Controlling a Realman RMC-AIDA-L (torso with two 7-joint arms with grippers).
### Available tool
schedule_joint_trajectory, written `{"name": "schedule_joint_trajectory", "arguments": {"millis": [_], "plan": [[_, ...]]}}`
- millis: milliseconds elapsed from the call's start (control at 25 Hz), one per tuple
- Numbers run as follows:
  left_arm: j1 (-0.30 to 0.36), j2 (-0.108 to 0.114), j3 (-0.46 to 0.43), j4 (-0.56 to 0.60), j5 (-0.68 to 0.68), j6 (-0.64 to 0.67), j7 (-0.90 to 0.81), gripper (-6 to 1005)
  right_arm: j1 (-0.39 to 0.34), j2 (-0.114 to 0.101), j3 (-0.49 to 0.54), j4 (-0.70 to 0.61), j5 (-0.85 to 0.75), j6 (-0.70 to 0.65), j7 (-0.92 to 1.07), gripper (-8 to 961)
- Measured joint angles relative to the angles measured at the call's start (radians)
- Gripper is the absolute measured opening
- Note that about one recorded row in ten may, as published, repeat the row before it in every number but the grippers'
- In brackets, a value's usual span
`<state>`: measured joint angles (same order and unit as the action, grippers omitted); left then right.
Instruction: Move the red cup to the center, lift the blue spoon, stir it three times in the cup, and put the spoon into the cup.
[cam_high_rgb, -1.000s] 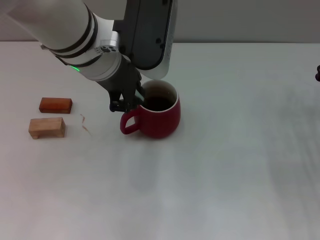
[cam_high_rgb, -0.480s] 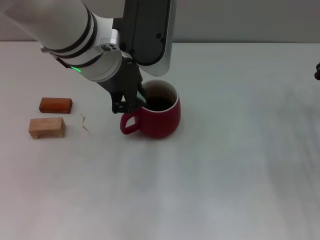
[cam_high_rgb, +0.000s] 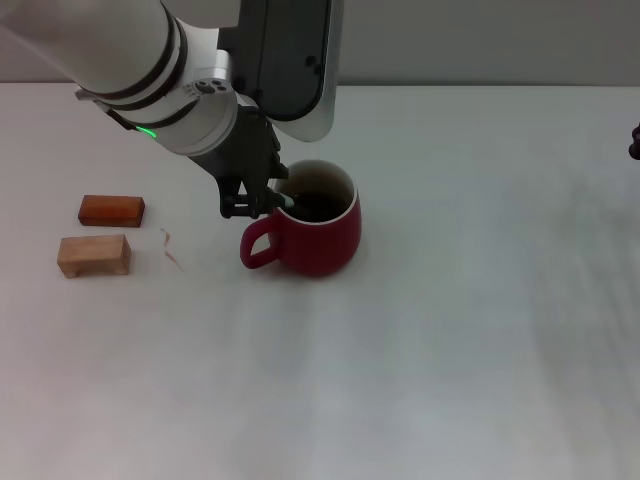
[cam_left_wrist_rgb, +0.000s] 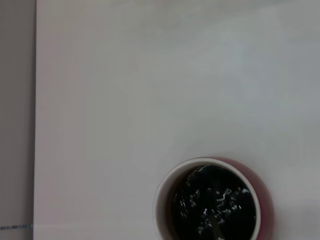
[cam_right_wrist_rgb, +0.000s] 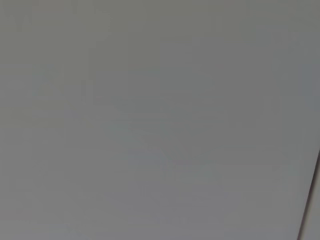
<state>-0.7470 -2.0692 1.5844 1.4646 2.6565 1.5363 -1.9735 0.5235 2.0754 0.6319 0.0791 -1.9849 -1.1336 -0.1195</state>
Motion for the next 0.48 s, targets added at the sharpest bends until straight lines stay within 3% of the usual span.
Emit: {"name": "schedule_joint_trajectory", "arguments": {"millis": [200, 480], "plan": [[0.01, 0.002, -0.111, 0.031, -0.039, -0.001, 0.029, 252, 0.001, 0.0, 0.0, -0.001, 0.0, 0.0, 0.0, 30], [0.041, 0.006, -0.439, 0.046, -0.304, -0.018, 0.169, 252, 0.004, -0.001, 0.0, -0.007, 0.0, 0.001, 0.004, 29]]}}
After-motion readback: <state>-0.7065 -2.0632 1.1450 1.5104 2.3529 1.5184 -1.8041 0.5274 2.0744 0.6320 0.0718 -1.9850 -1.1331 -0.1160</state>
